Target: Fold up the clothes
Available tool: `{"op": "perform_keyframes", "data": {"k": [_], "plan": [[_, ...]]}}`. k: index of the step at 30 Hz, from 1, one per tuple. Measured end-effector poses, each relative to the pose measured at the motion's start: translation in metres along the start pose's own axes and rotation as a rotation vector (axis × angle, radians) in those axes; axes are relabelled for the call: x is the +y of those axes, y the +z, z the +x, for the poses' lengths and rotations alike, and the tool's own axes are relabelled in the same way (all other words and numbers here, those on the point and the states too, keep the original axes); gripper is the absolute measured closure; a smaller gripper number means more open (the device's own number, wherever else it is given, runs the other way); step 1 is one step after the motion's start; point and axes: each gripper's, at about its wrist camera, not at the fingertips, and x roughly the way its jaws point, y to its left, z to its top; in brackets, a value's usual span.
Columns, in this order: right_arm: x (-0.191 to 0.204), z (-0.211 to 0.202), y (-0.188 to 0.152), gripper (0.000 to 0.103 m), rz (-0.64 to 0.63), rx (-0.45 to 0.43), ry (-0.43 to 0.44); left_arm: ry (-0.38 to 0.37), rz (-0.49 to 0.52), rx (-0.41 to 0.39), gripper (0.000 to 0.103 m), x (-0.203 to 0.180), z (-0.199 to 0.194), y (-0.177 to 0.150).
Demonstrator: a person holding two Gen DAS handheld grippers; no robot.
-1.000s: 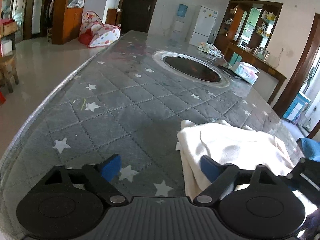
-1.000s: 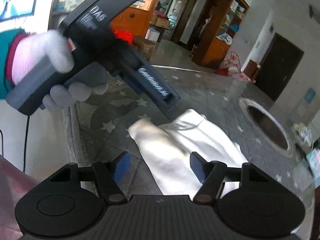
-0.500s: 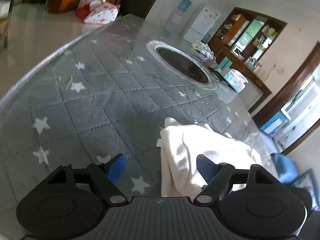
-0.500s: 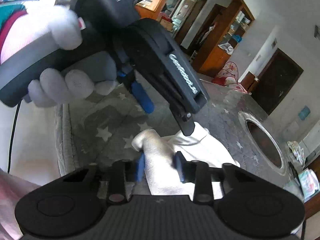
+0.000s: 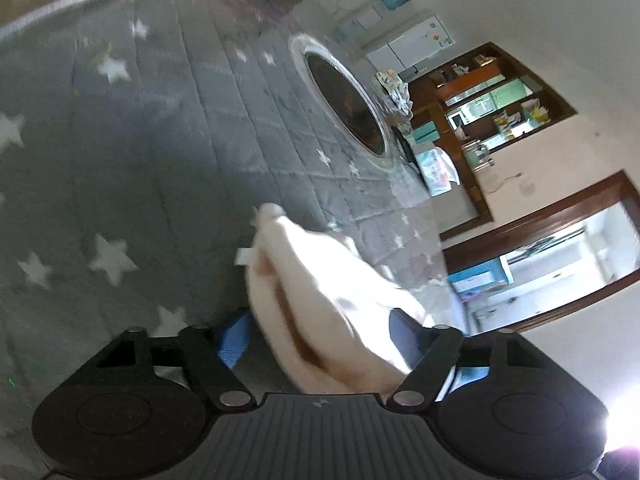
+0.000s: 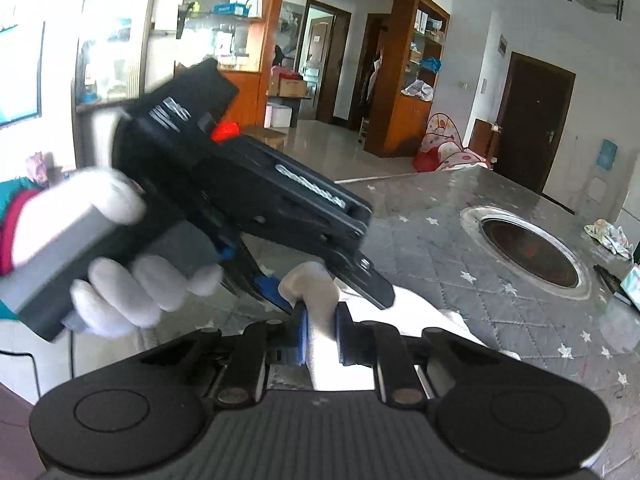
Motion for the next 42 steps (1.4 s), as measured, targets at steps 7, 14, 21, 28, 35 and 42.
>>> {"op": "perform_keyframes", "data": {"k": [7, 14, 21, 28, 35, 42], "plan": [[0.009, -0.002, -0.006, 0.090, -0.012, 0.015, 0.032, -0.009, -0.045, 0.004, 0.082, 0.013, 0.009, -0.004], [-0.006, -0.018, -0.015, 0.071, 0.030, 0.007, 0.005, 0.004, -0.008, 0.004, 0.085, 0.013, 0.009, -0.006], [-0.072, -0.038, -0.040, 0.061, 0.199, 0.048, -0.200, 0.017, 0.025, 0.003, 0.085, 0.010, 0.008, -0.006], [-0.137, -0.042, -0.076, 0.061, 0.442, 0.075, -0.350, 0.041, 0.069, -0.005, 0.085, 0.006, 0.009, -0.005], [-0.170, -0.034, -0.104, 0.061, 0.624, 0.079, -0.364, 0.050, 0.104, -0.002, 0.085, 0.002, 0.012, -0.004], [-0.172, -0.024, -0.109, 0.074, 0.645, 0.061, -0.349, 0.056, 0.136, 0.000, 0.084, -0.002, 0.015, -0.002]]}}
